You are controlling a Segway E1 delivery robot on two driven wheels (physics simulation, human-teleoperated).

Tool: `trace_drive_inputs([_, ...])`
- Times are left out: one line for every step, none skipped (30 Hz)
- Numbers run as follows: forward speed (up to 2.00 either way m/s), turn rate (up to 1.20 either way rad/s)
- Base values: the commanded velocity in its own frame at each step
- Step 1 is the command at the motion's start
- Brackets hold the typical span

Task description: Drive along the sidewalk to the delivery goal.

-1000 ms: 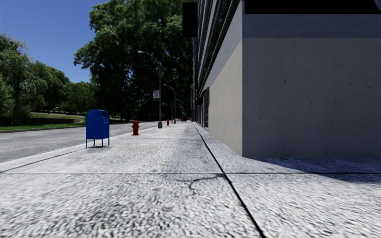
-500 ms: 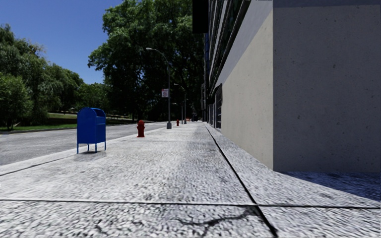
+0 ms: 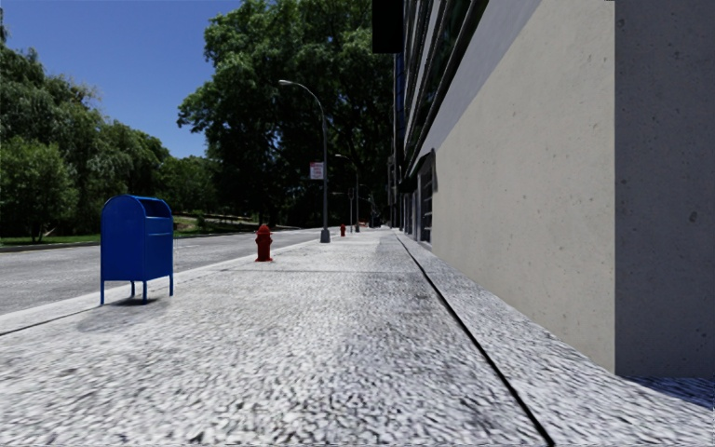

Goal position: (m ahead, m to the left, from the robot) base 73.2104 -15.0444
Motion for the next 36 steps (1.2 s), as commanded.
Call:
trace_drive_inputs([2.0,0.0])
trace_drive_inputs([2.0,0.0])
trace_drive_inputs([2.0,0.0])
trace_drive_inputs([2.0,0.0])
trace_drive_inputs([2.0,0.0])
trace_drive_inputs([2.0,0.0])
trace_drive_inputs([2.0,0.0])
trace_drive_inputs([2.0,0.0])
trace_drive_inputs([2.0,0.0])
trace_drive_inputs([2.0,0.0])
trace_drive_inputs([2.0,0.0])
trace_drive_inputs([2.0,0.0])
trace_drive_inputs([2.0,0.0])
trace_drive_inputs([2.0,0.0])
trace_drive_inputs([2.0,0.0])
trace_drive_inputs([2.0,0.0])
trace_drive_inputs([2.0,0.0])
trace_drive_inputs([2.0,0.0])
trace_drive_inputs([2.0,0.0])
trace_drive_inputs([2.0,0.0])
trace_drive_inputs([2.0,0.0])
trace_drive_inputs([2.0,0.0])
trace_drive_inputs([2.0,0.0])
trace_drive_inputs([2.0,0.0])
trace_drive_inputs([2.0,0.0])
trace_drive_inputs([2.0,0.0])
trace_drive_inputs([2.0,0.0])
trace_drive_inputs([2.0,0.0])
trace_drive_inputs([2.0,0.0])
trace_drive_inputs([2.0,0.0])
trace_drive_inputs([2.0,0.0])
trace_drive_inputs([2.0,0.0])
trace_drive_inputs([2.0,0.0])
trace_drive_inputs([2.0,0.0])
trace_drive_inputs([2.0,0.0])
trace_drive_inputs([2.0,0.0])
